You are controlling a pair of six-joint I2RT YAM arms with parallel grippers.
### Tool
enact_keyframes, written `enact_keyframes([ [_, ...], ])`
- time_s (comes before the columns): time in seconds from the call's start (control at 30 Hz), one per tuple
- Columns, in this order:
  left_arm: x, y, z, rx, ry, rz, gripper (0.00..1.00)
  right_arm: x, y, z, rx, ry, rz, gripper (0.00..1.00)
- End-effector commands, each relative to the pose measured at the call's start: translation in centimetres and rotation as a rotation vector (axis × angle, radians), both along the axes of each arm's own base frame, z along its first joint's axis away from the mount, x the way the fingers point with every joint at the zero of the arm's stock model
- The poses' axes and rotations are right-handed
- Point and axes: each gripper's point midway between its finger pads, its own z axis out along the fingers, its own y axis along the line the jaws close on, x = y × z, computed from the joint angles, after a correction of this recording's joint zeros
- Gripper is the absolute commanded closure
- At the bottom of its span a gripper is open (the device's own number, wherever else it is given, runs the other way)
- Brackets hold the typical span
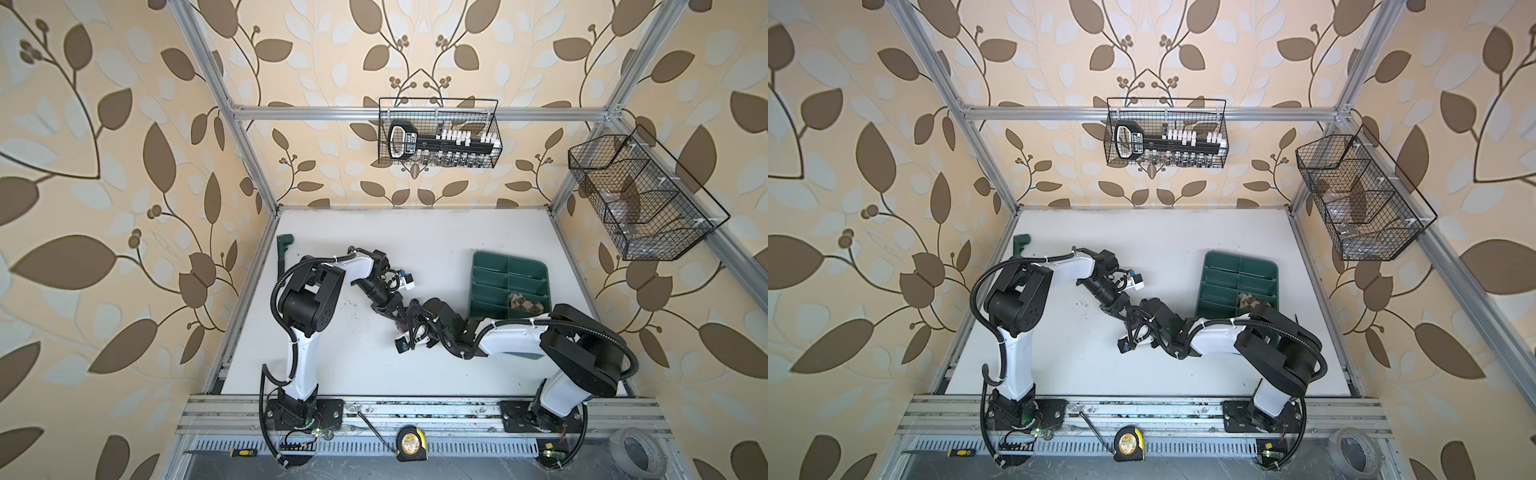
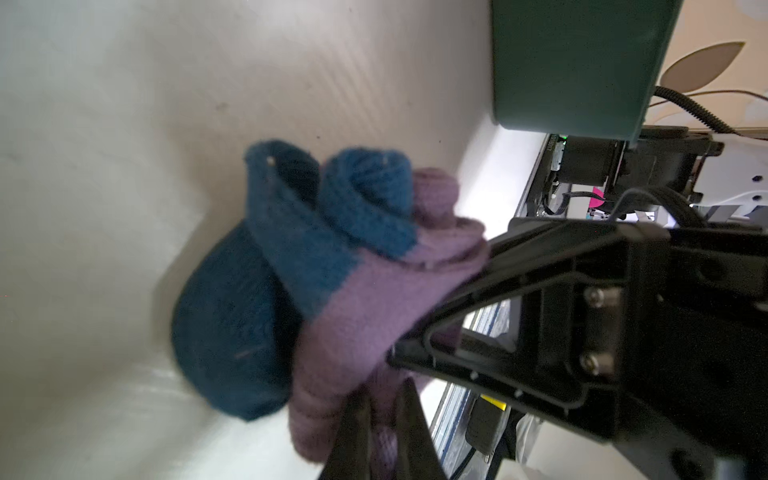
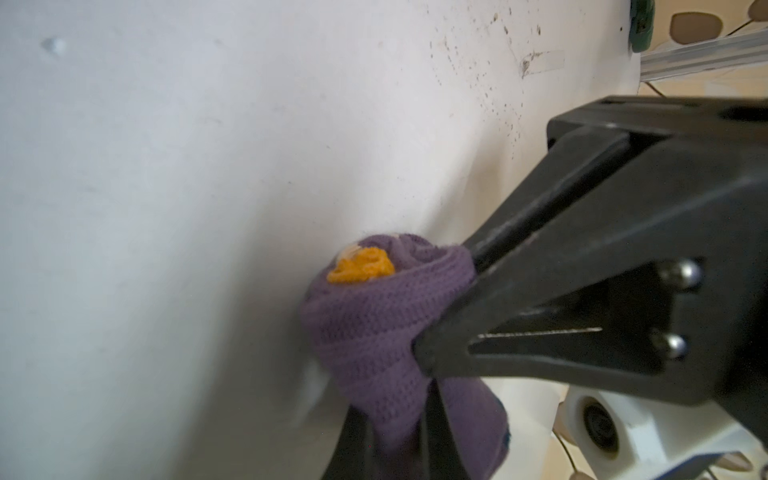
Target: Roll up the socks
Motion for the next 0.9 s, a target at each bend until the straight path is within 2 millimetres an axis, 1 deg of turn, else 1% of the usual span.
enact_keyframes([
  [0.0, 0.6, 1.5, -0.6, 0.107, -0.104, 0.005, 0.82, -2.0, -1.6, -3.1, -0.1, 0.147, -0.014, 1.0],
  [0.07, 1.0, 1.6, 0.4, 0.107, -0.154, 0.019, 0.76, -1.9, -2.2, -3.0, -0.114, 0.152, -0.047, 1.0],
  [0.13, 1.7, 1.6, 1.9, 0.095, -0.225, 0.041, 0.67, -2.0, -2.9, -3.0, -0.131, 0.168, -0.081, 1.0],
  [0.23, 2.7, 1.7, 4.7, 0.077, -0.346, 0.084, 0.65, -2.3, -4.1, -3.0, -0.148, 0.195, -0.146, 1.0],
  [0.3, 3.5, 2.3, 6.7, 0.089, -0.451, 0.128, 0.65, -2.6, -4.9, -2.9, -0.159, 0.216, -0.183, 1.0],
  [0.4, 4.9, 4.3, 10.0, 0.149, -0.652, 0.225, 0.64, -3.6, -5.7, -2.8, -0.168, 0.254, -0.215, 1.0],
  [0.47, 5.8, 6.6, 12.8, 0.213, -0.808, 0.331, 0.6, -4.2, -6.1, -2.7, -0.169, 0.283, -0.233, 1.0],
  [0.53, 6.0, 8.9, 15.5, 0.264, -0.942, 0.428, 0.56, -5.1, -6.3, -2.6, -0.172, 0.326, -0.238, 1.0],
  [0.57, 5.9, 9.8, 16.4, 0.281, -0.99, 0.465, 0.54, -5.5, -6.4, -2.6, -0.177, 0.347, -0.238, 1.0],
  [0.63, 5.0, 11.3, 18.3, 0.294, -1.067, 0.516, 0.5, -6.1, -6.3, -2.3, -0.179, 0.392, -0.245, 1.0],
  [0.67, 4.5, 11.9, 18.8, 0.298, -1.087, 0.535, 0.48, -6.2, -6.2, -2.1, -0.177, 0.41, -0.255, 1.0],
  [0.73, 3.2, 12.6, 19.5, 0.283, -1.115, 0.554, 0.43, -6.4, -6.3, -1.8, -0.179, 0.448, -0.268, 1.0],
  [0.87, 0.7, 13.8, 19.6, 0.258, -1.13, 0.589, 0.35, -7.4, -5.3, -0.8, -0.125, 0.571, -0.261, 1.0],
])
